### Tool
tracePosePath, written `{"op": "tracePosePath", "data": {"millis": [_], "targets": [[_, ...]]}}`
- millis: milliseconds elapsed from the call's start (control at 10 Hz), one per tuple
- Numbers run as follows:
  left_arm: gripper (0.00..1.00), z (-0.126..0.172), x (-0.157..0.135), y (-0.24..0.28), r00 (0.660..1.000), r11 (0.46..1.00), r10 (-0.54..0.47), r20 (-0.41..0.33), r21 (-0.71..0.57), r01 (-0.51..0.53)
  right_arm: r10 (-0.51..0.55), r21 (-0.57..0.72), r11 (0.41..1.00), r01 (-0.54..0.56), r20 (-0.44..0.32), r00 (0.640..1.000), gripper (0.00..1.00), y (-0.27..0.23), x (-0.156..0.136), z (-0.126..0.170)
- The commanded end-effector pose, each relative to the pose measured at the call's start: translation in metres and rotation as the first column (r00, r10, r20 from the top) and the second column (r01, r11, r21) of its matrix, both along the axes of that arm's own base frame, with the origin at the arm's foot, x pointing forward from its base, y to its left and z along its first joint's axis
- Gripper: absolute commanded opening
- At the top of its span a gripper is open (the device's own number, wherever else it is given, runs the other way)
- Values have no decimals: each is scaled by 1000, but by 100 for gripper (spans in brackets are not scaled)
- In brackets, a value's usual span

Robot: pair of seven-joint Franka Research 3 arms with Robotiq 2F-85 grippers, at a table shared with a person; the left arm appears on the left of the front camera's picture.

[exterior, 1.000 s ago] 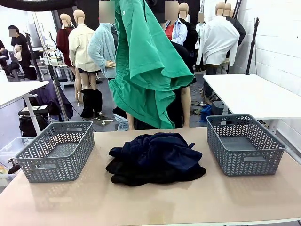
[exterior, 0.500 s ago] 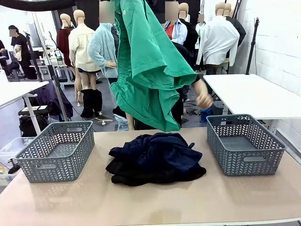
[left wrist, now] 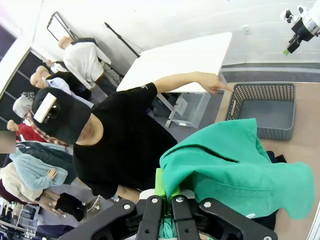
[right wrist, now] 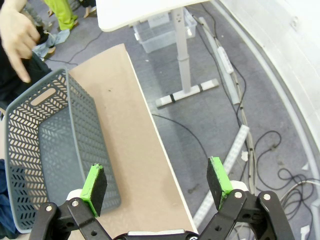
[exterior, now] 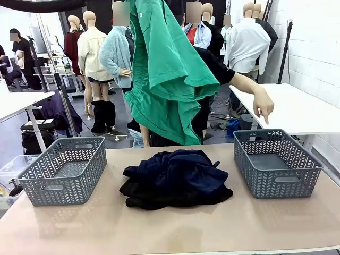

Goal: Sort the tops and bottoms.
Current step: Sort the clothes according to human instructions.

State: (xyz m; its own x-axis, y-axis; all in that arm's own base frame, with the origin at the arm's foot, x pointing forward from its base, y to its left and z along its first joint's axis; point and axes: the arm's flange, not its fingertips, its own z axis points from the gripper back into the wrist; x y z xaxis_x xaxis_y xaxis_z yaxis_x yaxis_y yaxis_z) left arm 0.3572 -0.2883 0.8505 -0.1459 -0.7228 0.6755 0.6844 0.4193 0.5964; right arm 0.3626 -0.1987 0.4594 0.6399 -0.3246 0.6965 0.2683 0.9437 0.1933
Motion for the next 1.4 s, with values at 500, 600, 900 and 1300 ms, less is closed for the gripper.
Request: {"op": "tracePosePath", "data": {"millis": [500,600,900,1300], "targets": [[0,1,-3,3,1000,1000,5,4,-13,-5,9,4,1000,-9,-1,1000,100,-2,0,-3],[0,1,-3,3,1000,1000,5,4,-13,-5,9,4,1000,-9,-1,1000,100,-2,0,-3],[0,1,-3,3,1000,1000,5,4,-13,-5,9,4,1000,-9,-1,1000,100,-2,0,-3],[0,1,-3,3,1000,1000,5,4,-13,-5,9,4,1000,-9,-1,1000,100,-2,0,-3]]}}
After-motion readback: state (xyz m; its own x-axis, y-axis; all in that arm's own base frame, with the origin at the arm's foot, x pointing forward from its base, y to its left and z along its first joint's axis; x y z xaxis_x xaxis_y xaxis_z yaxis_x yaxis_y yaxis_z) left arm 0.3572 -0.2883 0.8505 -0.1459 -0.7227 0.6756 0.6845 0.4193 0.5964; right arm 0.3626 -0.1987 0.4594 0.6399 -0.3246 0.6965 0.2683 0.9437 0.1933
